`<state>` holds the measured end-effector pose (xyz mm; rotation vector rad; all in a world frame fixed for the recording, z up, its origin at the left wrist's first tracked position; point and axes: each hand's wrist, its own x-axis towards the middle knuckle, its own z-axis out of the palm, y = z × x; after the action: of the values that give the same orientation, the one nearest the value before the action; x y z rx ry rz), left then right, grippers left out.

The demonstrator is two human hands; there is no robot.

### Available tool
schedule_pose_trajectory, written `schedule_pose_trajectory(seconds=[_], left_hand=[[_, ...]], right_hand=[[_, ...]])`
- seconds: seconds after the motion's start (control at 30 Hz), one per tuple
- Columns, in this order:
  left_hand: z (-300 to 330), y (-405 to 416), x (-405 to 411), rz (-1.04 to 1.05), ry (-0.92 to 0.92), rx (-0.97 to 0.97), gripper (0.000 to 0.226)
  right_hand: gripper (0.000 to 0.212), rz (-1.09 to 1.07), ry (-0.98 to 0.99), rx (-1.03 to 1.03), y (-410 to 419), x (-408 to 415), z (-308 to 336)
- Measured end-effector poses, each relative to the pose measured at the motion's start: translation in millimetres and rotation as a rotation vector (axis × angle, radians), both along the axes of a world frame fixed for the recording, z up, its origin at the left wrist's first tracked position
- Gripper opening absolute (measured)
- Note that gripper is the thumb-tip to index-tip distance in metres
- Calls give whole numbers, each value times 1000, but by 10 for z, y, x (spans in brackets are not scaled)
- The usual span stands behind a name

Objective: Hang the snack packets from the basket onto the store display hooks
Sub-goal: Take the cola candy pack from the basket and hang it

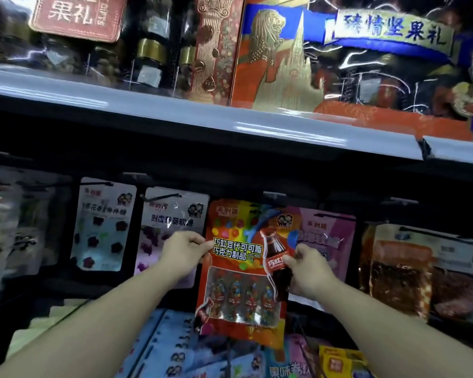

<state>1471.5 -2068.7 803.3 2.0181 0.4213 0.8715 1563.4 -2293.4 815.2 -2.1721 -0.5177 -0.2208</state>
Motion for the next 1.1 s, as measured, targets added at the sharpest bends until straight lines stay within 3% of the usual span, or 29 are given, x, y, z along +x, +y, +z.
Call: schedule_pose_trajectory(seconds=[0.13,0.27,0.4,0.57,0.73,0.87,1.1], left_hand=[[-38,-29,5,56,18,72,22],[-84,-49,-285,126,68,283,43],[-186,-36,-683,214,258,663,41],[-350,-178,-1042,157,337,891,38],[-699,-407,-1390,134,394,964,40],[-1093,-662,-1706,96,469,911,35],[-2112,-1230,-2063,-7,666,815,33]], right_hand=[[27,-59,-44,-27,-22,36,-3],[27,-172,-94,-133,-195,-114,-46],[19,-122,-227,-389,-457,-523,-27],[19,-1,-432,-833,-732,-1122,-218],[25,38,-409,-925,-941,-1549,-592],[29,89,-395,-993,-1055,-1773,-950],[37,449,-516,-1273,-1303,-1974,-1883]])
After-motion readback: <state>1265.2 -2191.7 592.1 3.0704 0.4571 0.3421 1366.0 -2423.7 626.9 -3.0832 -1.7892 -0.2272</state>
